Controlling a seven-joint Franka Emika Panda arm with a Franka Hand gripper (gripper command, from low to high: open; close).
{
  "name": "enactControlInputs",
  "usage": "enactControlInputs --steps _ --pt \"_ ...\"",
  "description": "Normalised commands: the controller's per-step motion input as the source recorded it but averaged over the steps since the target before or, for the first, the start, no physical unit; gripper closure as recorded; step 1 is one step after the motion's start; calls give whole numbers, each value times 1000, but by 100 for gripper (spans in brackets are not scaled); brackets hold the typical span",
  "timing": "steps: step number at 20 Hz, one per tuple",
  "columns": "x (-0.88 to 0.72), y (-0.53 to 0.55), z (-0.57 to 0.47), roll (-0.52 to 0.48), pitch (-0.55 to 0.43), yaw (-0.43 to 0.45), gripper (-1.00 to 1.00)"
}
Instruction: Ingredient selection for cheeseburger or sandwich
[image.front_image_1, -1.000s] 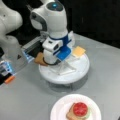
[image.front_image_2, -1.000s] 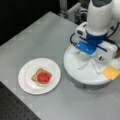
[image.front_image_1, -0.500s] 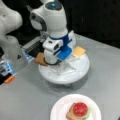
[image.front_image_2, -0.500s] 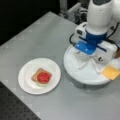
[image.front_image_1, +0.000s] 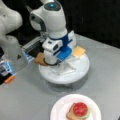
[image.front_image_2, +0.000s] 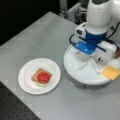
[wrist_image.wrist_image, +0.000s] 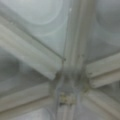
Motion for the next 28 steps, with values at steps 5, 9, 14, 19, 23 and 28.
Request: enactControlInputs --steps 5,9,14,19,23,28 --pt "-226 18 -179 99 -219 -78 -100" --pt "-220 42 -153 118 -219 -68 -100" --pt "-219 86 -132 109 -206 -60 -100" --pt "-213 81 -147 91 -201 -59 -100" --pt "-189 82 -194 31 -195 -53 -100" --pt "-174 68 -206 -29 -192 -27 -100"
